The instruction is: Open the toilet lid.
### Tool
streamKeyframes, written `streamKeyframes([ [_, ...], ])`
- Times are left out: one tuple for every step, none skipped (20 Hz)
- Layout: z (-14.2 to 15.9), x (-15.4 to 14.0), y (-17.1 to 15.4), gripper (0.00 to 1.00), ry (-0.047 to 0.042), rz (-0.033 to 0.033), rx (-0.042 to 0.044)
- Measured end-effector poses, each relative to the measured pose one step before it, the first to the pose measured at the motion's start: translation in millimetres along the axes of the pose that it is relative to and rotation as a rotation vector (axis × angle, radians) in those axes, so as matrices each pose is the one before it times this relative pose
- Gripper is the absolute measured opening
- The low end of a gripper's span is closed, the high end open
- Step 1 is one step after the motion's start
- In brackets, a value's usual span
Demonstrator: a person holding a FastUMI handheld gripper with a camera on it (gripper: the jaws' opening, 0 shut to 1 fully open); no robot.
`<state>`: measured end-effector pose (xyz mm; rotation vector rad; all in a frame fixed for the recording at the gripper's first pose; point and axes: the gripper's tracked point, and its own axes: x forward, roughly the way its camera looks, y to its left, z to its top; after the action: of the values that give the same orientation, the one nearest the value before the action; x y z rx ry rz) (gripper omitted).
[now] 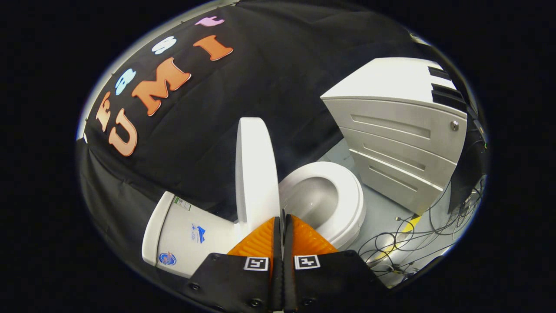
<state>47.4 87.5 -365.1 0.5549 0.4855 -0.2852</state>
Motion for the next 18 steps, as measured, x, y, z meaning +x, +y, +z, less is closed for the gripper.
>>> streamKeyframes([
  [-1.03, -2.16, 4.81, 0.08, -0.00314, -0.00236, -0.01949],
  [0.36, -1.38, 3.92, 0.08, -0.00209, -0.00138, -0.01804],
  [0.58, -1.11, 4.35, 0.08, -0.0029, 0.00074, -0.0143],
  [-0.21, -0.75, 4.94, 0.08, -0.00048, 0.00238, -0.0089],
  [0.37, -1.88, 2.67, 0.08, 0.00077, 0.00268, -0.00792],
  [0.14, -1.38, 3.51, 0.08, -0.00224, 0.0007, -0.00419],
  [0.44, -0.15, 3.0, 0.08, -0.00308, -0.00038, -0.00452],
  [-0.09, -2.02, 4.12, 0.08, -0.00464, 0.00058, -0.00934],
  [0.48, -2.18, 5.71, 0.08, -0.00304, 0.00165, -0.01375],
  [0.11, -1.95, 4.83, 0.08, -0.00288, 0.00051, -0.01583],
  [-1.19, -5.78, 3.59, 0.09, -0.00304, -0.00095, -0.01771],
  [0.26, -1.72, 4.96, 0.08, -0.00278, -0.00275, -0.01913],
  [-0.05, 0.36, 4.9, 0.08, -0.00392, -0.00377, -0.02036],
  [0.3, -1.03, 4.5, 0.08, -0.00445, -0.00328, -0.01781],
  [-0.67, -2.43, 5.21, 0.08, -0.00272, -0.00106, -0.01364],
  [0.41, -0.63, 4.47, 0.08, -0.0024, 0.00153, -0.00989],
  [0.93, -2.26, 4.45, 0.08, -0.00199, 0.0031, -0.00668],
  [-0.23, -1.84, 3.82, 0.08, -0.00119, 0.00539, -0.0045],
])
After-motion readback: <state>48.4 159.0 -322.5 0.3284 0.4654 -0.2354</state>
